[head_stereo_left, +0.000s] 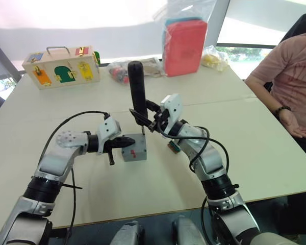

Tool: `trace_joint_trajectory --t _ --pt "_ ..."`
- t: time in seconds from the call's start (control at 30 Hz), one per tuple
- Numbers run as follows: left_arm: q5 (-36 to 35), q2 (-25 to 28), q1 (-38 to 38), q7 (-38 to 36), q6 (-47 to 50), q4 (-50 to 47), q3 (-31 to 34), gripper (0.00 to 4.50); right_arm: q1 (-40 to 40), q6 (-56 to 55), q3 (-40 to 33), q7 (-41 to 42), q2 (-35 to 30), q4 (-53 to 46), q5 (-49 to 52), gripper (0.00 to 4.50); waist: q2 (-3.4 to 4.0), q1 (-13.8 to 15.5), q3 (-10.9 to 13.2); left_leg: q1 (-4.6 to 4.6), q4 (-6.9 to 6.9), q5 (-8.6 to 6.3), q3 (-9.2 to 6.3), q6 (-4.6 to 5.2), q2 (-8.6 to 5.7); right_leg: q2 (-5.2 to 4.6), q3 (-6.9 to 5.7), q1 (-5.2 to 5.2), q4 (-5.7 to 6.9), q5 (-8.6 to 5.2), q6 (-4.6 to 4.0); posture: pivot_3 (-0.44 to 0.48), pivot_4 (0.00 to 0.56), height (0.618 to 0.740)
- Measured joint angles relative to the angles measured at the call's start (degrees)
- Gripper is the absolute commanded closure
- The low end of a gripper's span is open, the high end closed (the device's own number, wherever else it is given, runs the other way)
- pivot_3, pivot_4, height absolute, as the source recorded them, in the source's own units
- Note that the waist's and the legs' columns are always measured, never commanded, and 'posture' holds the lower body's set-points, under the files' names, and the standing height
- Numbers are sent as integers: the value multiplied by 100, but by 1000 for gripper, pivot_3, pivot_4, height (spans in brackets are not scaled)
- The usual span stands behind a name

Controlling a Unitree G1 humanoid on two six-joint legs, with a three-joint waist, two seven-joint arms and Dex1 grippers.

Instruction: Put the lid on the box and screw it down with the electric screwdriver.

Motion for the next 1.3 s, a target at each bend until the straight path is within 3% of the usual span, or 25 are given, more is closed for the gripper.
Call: trace_joint_trajectory --t 0.33,0.5,0.8,1.0,1.13,1.3 --pt "27 -51 39 -14 -113 153 -30 4500 158 -21 4 -21 -17 6 -4 2667 9 9 -72 26 -6 -20 -4 34 0 2 0 19 -6 -1 0 0 150 740" --pt "32 -73 47 -21 -181 234 -74 4500 157 -20 6 -15 -47 32 -10 2667 13 28 -74 104 -21 -41 -10 49 2 6 -1 84 -40 -13 -1 0 150 740" --pt "30 -96 46 -24 -193 218 -83 4500 16 203 -28 -19 -73 -65 8 2667 17 78 -74 98 -21 -43 -11 49 3 7 -1 82 -51 -13 0 0 150 740" --pt "21 -100 47 -40 -192 138 -78 4500 -315 1136 -273 -162 -108 -340 298 2667 25 124 -54 68 -21 -43 -11 48 3 6 0 68 -53 -12 -1 0 150 740" --pt "2 -98 50 -54 -156 13 -20 4500 -900 1868 -812 -431 -190 -794 755 2667 34 142 -40 -22 2 -20 -12 9 1 4 0 -12 -27 -9 -3 0 150 740" --pt "-152 -67 124 -67 221 -322 27 4500 -1546 3195 -1737 -887 -512 -1418 1719 2667 27 144 -24 -30 -1 -24 -12 16 0 -4 2 -22 -21 -10 -3 0 150 740"
